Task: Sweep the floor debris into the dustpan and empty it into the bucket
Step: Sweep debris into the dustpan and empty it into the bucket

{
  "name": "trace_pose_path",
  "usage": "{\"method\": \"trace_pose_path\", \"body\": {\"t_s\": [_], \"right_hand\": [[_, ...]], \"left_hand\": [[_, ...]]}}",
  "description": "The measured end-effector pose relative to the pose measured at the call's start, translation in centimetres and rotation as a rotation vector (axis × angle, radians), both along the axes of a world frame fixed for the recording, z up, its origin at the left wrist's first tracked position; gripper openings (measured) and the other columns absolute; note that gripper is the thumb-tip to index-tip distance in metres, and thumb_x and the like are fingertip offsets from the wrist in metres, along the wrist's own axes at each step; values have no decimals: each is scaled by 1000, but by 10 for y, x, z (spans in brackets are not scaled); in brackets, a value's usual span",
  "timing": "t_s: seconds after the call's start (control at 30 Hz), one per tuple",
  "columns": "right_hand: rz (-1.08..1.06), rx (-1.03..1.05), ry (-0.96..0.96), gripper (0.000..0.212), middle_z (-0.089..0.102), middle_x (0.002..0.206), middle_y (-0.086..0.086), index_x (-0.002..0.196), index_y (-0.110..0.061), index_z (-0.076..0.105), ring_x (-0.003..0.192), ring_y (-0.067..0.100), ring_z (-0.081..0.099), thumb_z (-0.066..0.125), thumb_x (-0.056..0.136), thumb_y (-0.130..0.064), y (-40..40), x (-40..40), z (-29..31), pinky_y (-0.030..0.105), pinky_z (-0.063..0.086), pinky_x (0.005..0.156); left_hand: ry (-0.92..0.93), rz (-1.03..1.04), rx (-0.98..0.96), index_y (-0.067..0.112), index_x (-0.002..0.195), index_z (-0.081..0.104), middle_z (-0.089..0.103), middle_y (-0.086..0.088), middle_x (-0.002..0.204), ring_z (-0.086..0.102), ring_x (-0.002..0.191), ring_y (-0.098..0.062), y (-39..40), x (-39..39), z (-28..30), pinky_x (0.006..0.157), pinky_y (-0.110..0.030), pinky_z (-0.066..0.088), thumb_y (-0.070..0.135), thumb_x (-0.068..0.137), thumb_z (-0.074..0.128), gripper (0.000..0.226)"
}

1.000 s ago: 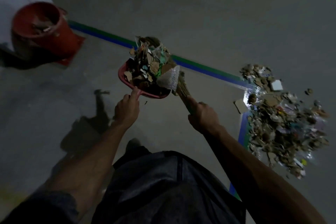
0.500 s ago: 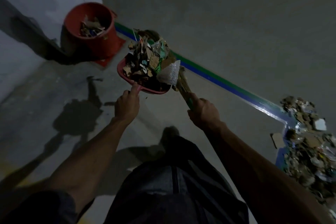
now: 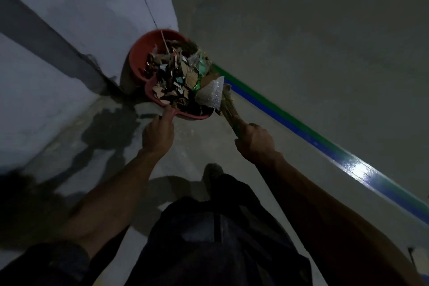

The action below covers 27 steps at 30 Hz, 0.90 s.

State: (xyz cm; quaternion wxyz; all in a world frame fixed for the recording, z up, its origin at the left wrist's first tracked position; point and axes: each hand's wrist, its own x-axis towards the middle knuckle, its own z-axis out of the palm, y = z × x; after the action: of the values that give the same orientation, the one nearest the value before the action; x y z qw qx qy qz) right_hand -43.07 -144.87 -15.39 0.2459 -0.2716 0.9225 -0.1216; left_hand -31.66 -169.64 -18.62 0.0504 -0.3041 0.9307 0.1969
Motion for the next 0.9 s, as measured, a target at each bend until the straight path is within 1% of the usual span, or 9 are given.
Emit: {"method": "trace_pose_path", "body": {"t_s": [0.1,0.17,0.23,0.37,0.43,0.57,0.63,0.7,0.9], "right_hand": [[11,2,-28,65,58,108,15,151,-21,26,78,24,50,55,93,-25,-51,-34,8,33,41,61],[19,12,-22,66,59,107,15,151,-21,27,78,26,51,56,92,-25,-83,-52,11,33,40,60],[20,27,-18,66,59,108,16,152,-22,27,82,29,56,56,92,-25,-114,-68,11,33,41,61],[12,60,-44,66,59,111,16,152,-23,25,89,31,58,55,93,-24,-180,-98,-3,34,41,62],[-7,65,-76,66,59,112,17,152,-23,26,90,32,58,55,93,-23,-214,-112,-15,33,40,63],[-71,85,-178,67,59,113,17,153,-24,25,92,33,59,56,93,-23,-287,-135,-39,32,40,65],[-108,96,-232,64,60,112,17,151,-22,29,90,33,60,56,92,-23,-323,-144,-49,34,46,66],[-153,104,-274,62,61,113,18,148,-22,33,93,34,61,57,91,-24,-357,-153,-57,36,50,70],[-254,138,-351,62,62,111,18,143,-23,39,95,38,63,59,85,-23,-440,-192,-95,32,42,65]], "left_hand": [[-16,10,-9,20,151,30,52,-27,123,50,110,-48,-49,-29,5,87,-53,43,17,99,49,56],[-20,1,-18,18,151,32,53,-28,120,51,108,-48,-79,-45,8,85,-52,42,16,98,50,56],[-25,-3,1,18,151,33,53,-28,119,51,105,-50,-110,-59,5,85,-52,42,15,97,51,57],[-52,-14,33,19,151,33,52,-29,120,53,102,-51,-179,-92,-19,83,-53,46,17,97,52,57],[-81,-26,37,20,150,33,52,-28,119,53,99,-52,-217,-110,-32,80,-52,47,19,96,53,57],[-138,-136,84,20,149,33,53,-28,114,54,96,-52,-297,-149,-55,76,-53,46,18,97,50,55],[-186,-200,94,18,149,32,55,-27,111,55,95,-51,-333,-168,-63,74,-53,46,17,97,50,55],[-237,-244,108,18,149,32,54,-26,110,55,97,-50,-364,-189,-70,76,-53,46,18,97,50,55],[-359,-364,88,17,146,34,55,-25,113,56,101,-49,-433,-252,-100,80,-52,46,18,97,49,52]]}}
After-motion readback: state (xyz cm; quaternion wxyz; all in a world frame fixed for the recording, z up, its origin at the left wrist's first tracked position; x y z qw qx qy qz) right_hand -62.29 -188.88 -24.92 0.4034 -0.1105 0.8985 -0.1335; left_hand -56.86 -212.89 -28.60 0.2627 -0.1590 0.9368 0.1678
